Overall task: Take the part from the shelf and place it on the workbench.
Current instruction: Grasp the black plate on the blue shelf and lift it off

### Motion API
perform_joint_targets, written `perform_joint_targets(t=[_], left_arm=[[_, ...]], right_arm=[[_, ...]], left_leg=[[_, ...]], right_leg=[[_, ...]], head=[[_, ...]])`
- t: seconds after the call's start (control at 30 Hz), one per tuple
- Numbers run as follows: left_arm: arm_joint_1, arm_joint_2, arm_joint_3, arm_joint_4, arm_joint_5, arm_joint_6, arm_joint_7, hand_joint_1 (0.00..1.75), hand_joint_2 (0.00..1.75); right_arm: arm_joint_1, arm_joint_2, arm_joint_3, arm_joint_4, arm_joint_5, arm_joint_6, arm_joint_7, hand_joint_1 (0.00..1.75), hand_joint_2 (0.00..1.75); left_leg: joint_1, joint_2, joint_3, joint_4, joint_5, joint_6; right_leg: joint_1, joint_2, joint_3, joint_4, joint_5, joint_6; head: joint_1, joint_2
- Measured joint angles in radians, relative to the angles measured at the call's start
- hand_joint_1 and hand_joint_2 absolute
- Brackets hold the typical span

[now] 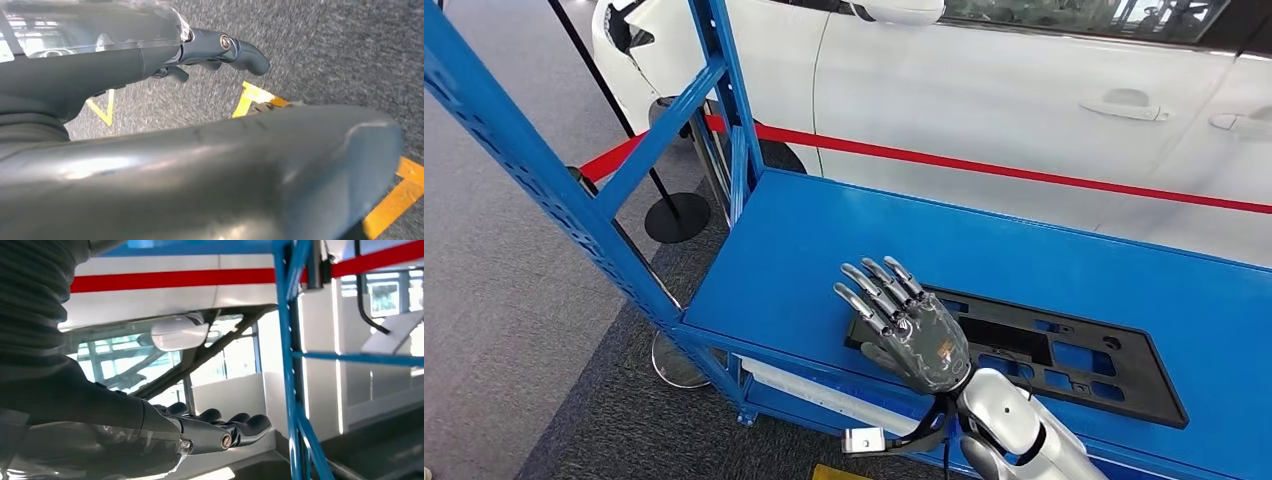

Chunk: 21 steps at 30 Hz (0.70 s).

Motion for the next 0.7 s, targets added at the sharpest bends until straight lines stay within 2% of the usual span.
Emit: perform_joint_targets(t=[0.07, 0.1, 0.17, 0.23, 0.27, 0.33, 0.37, 0.4, 0.43, 0.47, 0.5, 0.57, 0.6, 0.7], left_arm=[[-0.002, 0.001, -0.003, 0.000, 0.000, -0.001, 0.002, 0.00, 0.00], [-0.003, 0.001, -0.004, 0.000, 0.000, -0.001, 0.004, 0.00, 0.00], [-0.002, 0.001, -0.007, 0.000, -0.001, -0.002, 0.008, 0.00, 0.00], [-0.001, 0.000, -0.009, 0.000, -0.001, -0.005, 0.012, 0.00, 0.00], [-0.002, 0.000, -0.010, 0.000, -0.002, -0.006, 0.014, 0.00, 0.00], [-0.001, -0.001, -0.012, 0.000, -0.003, -0.011, 0.016, 0.00, 0.00], [0.001, -0.001, -0.013, 0.000, -0.004, -0.013, 0.018, 0.00, 0.00], [0.003, -0.001, -0.015, 0.000, -0.006, -0.015, 0.020, 0.00, 0.00], [0.004, -0.001, -0.016, 0.000, -0.008, -0.017, 0.023, 0.00, 0.00], [0.004, -0.002, -0.017, 0.000, -0.009, -0.019, 0.027, 0.00, 0.00], [0.004, -0.002, -0.018, 0.000, -0.010, -0.020, 0.029, 0.00, 0.00], [0.003, -0.003, -0.022, 0.000, -0.010, -0.020, 0.032, 0.00, 0.00], [0.003, -0.003, -0.024, 0.000, -0.011, -0.020, 0.032, 0.00, 0.00], [0.002, -0.003, -0.029, 0.000, -0.011, -0.020, 0.034, 0.00, 0.00]], right_arm=[[0.006, -0.022, 0.001, 0.008, 0.008, -0.002, 0.007, 0.00, 1.75], [0.010, -0.033, 0.002, 0.010, 0.011, -0.002, 0.012, 0.00, 1.75], [0.019, -0.054, 0.004, 0.011, 0.016, 0.000, 0.022, 0.00, 1.75], [0.031, -0.076, 0.005, 0.010, 0.023, 0.004, 0.033, 0.00, 1.75], [0.037, -0.090, 0.005, 0.009, 0.027, 0.005, 0.039, 0.00, 1.75], [0.055, -0.123, 0.005, 0.008, 0.030, 0.005, 0.049, 0.00, 1.75], [0.065, -0.140, 0.004, 0.008, 0.031, 0.006, 0.052, 0.00, 1.75], [0.076, -0.154, 0.003, 0.007, 0.034, 0.006, 0.057, 0.00, 1.75], [0.085, -0.167, 0.001, 0.005, 0.038, 0.008, 0.062, 0.00, 1.75], [0.093, -0.179, -0.002, 0.001, 0.043, 0.010, 0.067, 0.00, 1.75], [0.100, -0.190, -0.006, -0.004, 0.048, 0.012, 0.073, 0.00, 1.75], [0.109, -0.209, -0.015, -0.014, 0.054, 0.016, 0.082, 0.00, 1.75], [0.115, -0.216, -0.018, -0.019, 0.055, 0.018, 0.086, 0.00, 1.75], [0.130, -0.229, -0.022, -0.030, 0.058, 0.020, 0.089, 0.00, 1.75]], left_leg=[[-0.002, 0.000, 0.051, -0.108, 0.037, 0.008], [-0.004, -0.001, 0.059, -0.127, 0.038, 0.014], [-0.005, -0.002, 0.060, -0.131, 0.038, 0.026], [-0.004, -0.002, 0.064, -0.140, 0.043, 0.040], [-0.002, -0.002, 0.066, -0.144, 0.046, 0.045], [-0.002, -0.001, 0.065, -0.145, 0.047, 0.052], [-0.003, -0.001, 0.065, -0.145, 0.047, 0.053], [-0.003, -0.001, 0.064, -0.145, 0.047, 0.053], [-0.003, -0.002, 0.065, -0.144, 0.046, 0.052], [-0.003, -0.002, 0.066, -0.143, 0.045, 0.051], [-0.003, -0.002, 0.067, -0.142, 0.044, 0.049], [-0.007, -0.003, 0.067, -0.137, 0.040, 0.041], [-0.008, -0.003, 0.066, -0.136, 0.038, 0.037], [-0.009, -0.002, 0.067, -0.135, 0.035, 0.021]], right_leg=[[0.003, 0.002, -0.003, 0.008, -0.005, 0.009], [0.004, 0.002, -0.004, 0.010, -0.006, 0.013], [0.004, 0.002, -0.005, 0.009, -0.006, 0.025], [0.001, 0.002, -0.010, 0.029, -0.023, 0.037], [-0.001, 0.002, -0.025, 0.063, -0.046, 0.041], [-0.003, 0.002, -0.081, 0.184, -0.110, 0.048], [-0.004, 0.002, -0.111, 0.243, -0.133, 0.051], [-0.005, 0.001, -0.129, 0.278, -0.138, 0.053], [-0.005, 0.001, -0.128, 0.275, -0.124, 0.053], [-0.006, 0.001, -0.109, 0.234, -0.094, 0.053], [-0.007, 0.001, -0.075, 0.166, -0.057, 0.051], [-0.003, 0.001, -0.018, 0.047, -0.013, 0.043], [-0.001, 0.001, -0.005, 0.018, -0.007, 0.039], [0.000, 0.003, -0.004, 0.008, -0.006, 0.023]], head=[[0.000, 0.000], [0.001, 0.000], [0.002, 0.000], [0.002, 0.000], [0.002, 0.000], [0.003, 0.000], [0.003, 0.000], [0.003, 0.000], [0.003, 0.000], [0.003, 0.000], [0.003, 0.000], [0.003, 0.000], [0.003, 0.000], [0.002, 0.000]])
